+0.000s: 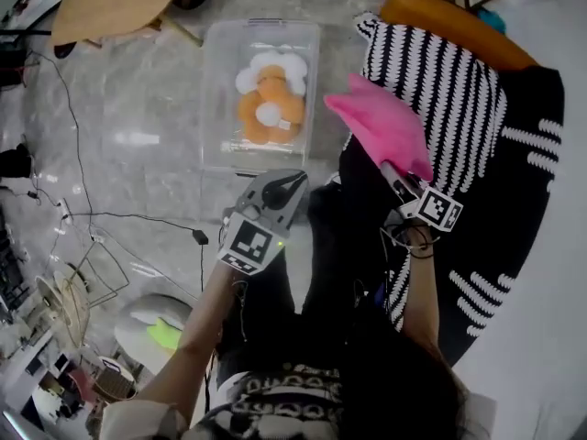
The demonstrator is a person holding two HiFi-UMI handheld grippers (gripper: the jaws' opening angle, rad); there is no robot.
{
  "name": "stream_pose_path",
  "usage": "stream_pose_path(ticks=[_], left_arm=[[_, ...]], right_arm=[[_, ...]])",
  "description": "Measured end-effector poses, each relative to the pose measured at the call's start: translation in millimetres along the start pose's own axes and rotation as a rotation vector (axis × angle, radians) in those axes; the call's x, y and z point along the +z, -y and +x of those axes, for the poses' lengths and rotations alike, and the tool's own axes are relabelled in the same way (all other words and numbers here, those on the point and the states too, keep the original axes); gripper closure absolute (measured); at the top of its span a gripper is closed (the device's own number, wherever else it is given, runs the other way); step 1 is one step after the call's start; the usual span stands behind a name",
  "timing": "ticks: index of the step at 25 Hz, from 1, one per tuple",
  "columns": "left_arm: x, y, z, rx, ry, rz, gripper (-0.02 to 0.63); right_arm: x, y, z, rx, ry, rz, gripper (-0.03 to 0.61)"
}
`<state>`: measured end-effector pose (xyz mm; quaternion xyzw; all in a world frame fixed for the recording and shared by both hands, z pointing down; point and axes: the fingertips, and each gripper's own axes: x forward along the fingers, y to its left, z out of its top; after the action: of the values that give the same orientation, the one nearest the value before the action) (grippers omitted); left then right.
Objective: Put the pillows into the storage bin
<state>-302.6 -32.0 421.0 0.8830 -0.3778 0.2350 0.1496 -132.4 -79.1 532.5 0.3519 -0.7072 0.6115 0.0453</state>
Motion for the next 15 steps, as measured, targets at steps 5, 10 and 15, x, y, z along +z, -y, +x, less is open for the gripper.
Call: stream_pose_path(ticks=[5,10,15], left_arm=[[-47.7,-62.8,-79.4,0.110,-0.012,-0.061,0.606],[-95.6,-110.3,-145.7,0.204,-0.018,-0.126,0.606],[-141.4,-133.5,-197.4,0.249,-0.025,-0.187,0.607]], right_arm=[[-64.4,-87.7,98.1,0.127,-0.130,-0.056,0.456],[-134.1,-121.0,210.2,0.117,-0.293,-0.104,0.456],[-198.2,-114.6,308.6,0.032,-0.391,-0.068,0.451]])
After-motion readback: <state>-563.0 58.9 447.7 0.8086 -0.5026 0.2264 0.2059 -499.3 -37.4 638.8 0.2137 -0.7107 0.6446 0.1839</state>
